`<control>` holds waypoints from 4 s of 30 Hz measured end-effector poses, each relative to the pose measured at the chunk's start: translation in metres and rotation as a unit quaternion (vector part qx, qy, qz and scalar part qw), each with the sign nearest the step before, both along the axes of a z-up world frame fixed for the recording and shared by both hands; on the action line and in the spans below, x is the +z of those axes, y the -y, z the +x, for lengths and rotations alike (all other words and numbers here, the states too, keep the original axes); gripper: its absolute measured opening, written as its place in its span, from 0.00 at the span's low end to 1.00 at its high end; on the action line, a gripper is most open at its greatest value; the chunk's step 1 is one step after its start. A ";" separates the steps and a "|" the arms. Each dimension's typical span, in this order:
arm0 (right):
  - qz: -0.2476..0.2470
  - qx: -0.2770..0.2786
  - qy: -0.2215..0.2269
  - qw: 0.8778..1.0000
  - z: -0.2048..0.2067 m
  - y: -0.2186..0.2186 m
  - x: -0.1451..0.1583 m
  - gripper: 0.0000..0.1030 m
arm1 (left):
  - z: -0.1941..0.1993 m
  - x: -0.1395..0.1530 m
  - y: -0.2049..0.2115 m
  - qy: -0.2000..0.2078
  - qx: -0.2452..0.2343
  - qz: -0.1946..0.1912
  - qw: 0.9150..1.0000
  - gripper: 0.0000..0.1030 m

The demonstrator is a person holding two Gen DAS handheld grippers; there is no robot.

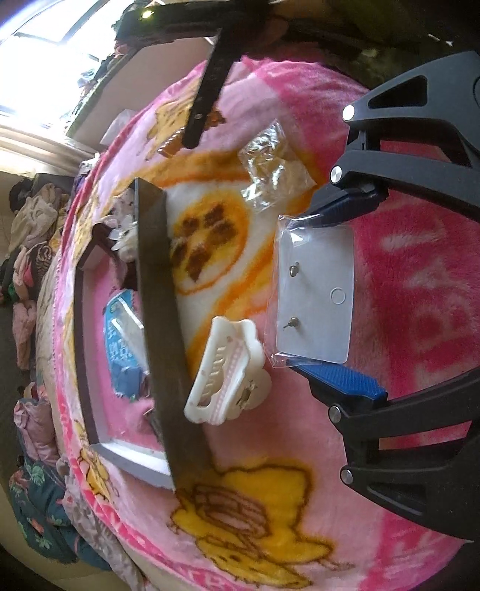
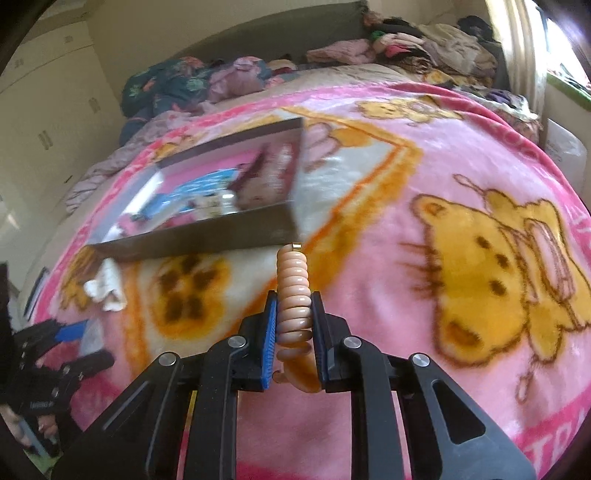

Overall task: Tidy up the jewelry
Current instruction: 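Carry the earring card and spiral hair tie into the tray and open both tools, then lift both open tools away from the tray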

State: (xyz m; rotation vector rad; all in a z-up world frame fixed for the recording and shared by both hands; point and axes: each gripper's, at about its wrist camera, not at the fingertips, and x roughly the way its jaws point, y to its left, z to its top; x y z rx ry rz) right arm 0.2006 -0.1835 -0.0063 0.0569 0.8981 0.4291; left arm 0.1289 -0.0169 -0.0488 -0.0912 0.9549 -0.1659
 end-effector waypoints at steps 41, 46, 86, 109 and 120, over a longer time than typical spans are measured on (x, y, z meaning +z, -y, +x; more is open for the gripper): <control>0.021 0.111 0.060 0.992 0.018 -0.116 0.081 0.16 | 0.035 0.085 -0.122 0.094 0.115 -0.005 0.989 0.57; 0.021 0.103 0.065 0.992 0.031 -0.116 0.085 0.16 | 0.048 0.090 -0.119 0.100 0.108 -0.006 0.989 0.57; -0.012 0.118 -0.009 0.993 0.108 -0.162 0.009 0.17 | 0.125 0.025 -0.102 0.027 0.076 0.014 0.997 0.57; -0.013 0.075 0.047 0.996 0.059 -0.111 0.056 0.66 | 0.105 0.038 -0.092 0.041 0.077 0.019 0.996 0.74; -0.002 0.053 0.055 0.997 0.023 -0.080 0.065 0.82 | 0.072 0.056 -0.082 0.061 0.081 0.020 0.995 0.88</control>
